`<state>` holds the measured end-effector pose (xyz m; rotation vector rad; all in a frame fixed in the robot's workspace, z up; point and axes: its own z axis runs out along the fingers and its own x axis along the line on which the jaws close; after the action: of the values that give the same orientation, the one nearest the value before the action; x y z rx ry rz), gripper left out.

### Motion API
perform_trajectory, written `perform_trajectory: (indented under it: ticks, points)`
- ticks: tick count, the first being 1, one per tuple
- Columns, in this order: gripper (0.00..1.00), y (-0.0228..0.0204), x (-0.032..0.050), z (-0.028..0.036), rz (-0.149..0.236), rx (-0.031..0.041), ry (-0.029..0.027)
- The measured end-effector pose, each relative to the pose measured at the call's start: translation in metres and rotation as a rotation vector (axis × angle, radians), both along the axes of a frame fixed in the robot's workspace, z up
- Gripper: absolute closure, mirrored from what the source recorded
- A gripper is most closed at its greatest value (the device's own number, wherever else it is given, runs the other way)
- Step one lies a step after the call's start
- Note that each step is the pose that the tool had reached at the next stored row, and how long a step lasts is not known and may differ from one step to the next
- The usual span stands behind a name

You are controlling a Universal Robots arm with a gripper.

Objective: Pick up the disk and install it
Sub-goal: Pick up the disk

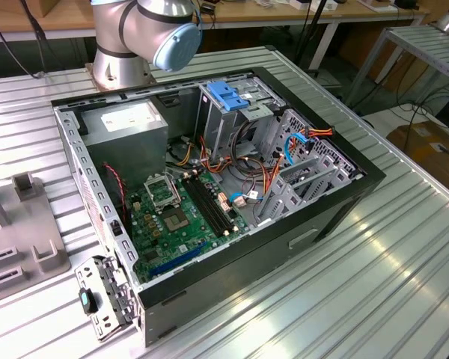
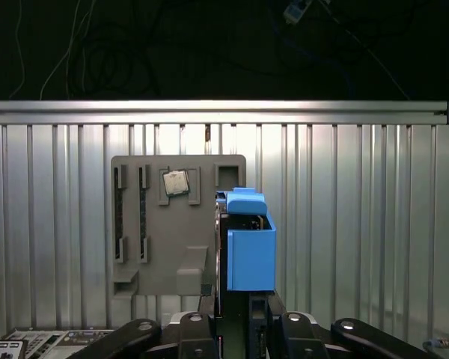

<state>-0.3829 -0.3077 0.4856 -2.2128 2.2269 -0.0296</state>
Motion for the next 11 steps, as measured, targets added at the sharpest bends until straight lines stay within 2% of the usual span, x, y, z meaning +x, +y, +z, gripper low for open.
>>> perform_trajectory:
  ticks: [3,6,7,11]
  points:
    - [0.65,0.0000,0.0057,0.0000,0.000,0.0000,0.0000]
    - [0.65,0.0000,0.0057,0.0014,0.000,-0.0003,-0.0001]
    - [0.65,0.0000,0.0057,0.0060,0.000,-0.0004,0.0001]
    - [0.65,0.0000,0.0057,0.0068,0.000,-0.0003,0.0000]
